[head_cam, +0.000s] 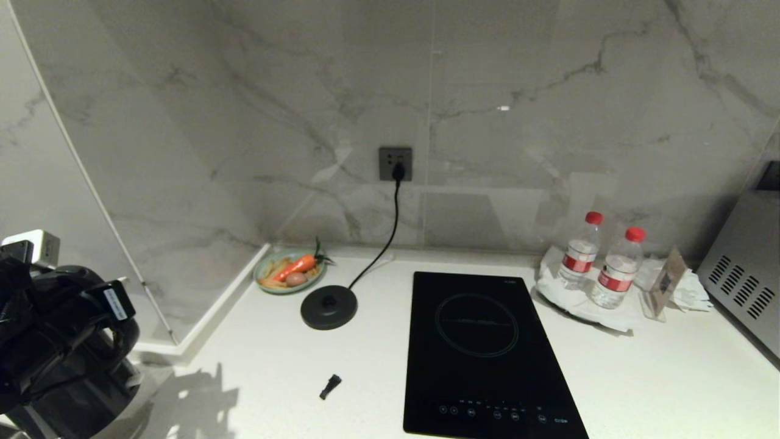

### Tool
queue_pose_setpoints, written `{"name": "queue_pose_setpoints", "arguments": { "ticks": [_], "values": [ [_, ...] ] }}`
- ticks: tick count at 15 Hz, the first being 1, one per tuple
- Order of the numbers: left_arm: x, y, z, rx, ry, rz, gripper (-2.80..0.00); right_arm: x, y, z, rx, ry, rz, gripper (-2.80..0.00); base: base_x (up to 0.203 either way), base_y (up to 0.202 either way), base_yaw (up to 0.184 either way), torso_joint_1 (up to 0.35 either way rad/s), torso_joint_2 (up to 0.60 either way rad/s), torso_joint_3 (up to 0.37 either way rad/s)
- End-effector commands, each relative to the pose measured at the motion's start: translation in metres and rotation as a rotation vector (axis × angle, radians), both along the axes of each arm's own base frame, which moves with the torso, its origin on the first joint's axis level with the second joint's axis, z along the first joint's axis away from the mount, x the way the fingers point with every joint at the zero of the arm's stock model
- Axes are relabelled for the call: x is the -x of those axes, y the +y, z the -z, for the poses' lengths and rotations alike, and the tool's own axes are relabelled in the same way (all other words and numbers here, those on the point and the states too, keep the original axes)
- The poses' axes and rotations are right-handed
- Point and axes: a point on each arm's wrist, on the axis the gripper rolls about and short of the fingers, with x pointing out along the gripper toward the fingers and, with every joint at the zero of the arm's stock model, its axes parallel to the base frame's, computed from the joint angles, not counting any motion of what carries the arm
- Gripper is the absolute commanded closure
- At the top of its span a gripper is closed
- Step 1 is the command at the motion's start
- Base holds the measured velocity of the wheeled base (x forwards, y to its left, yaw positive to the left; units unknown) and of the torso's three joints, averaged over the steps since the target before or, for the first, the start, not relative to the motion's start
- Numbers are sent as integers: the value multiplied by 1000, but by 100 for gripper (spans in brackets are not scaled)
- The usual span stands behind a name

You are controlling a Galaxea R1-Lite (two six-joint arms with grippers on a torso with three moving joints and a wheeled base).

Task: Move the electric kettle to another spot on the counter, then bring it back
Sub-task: Place it on the power base

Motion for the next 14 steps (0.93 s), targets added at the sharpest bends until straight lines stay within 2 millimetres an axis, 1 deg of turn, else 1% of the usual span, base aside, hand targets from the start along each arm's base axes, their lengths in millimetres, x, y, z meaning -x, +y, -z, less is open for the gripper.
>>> {"name": "queue_pose_setpoints", "arguments": {
  "ticks": [1,5,9,14],
  "values": [
    [3,-5,-2,-1,-14,18,0,0,0,0,1,0,0,0,0,0,0,0,0,0],
    [13,-23,-4,0,-25,98,0,0,0,0,1,0,0,0,0,0,0,0,0,0],
    [26,-48,-4,1,-33,217,0,0,0,0,1,0,0,0,0,0,0,0,0,0],
    [35,-79,-7,4,-48,379,0,0,0,0,1,0,0,0,0,0,0,0,0,0]
  ]
}}
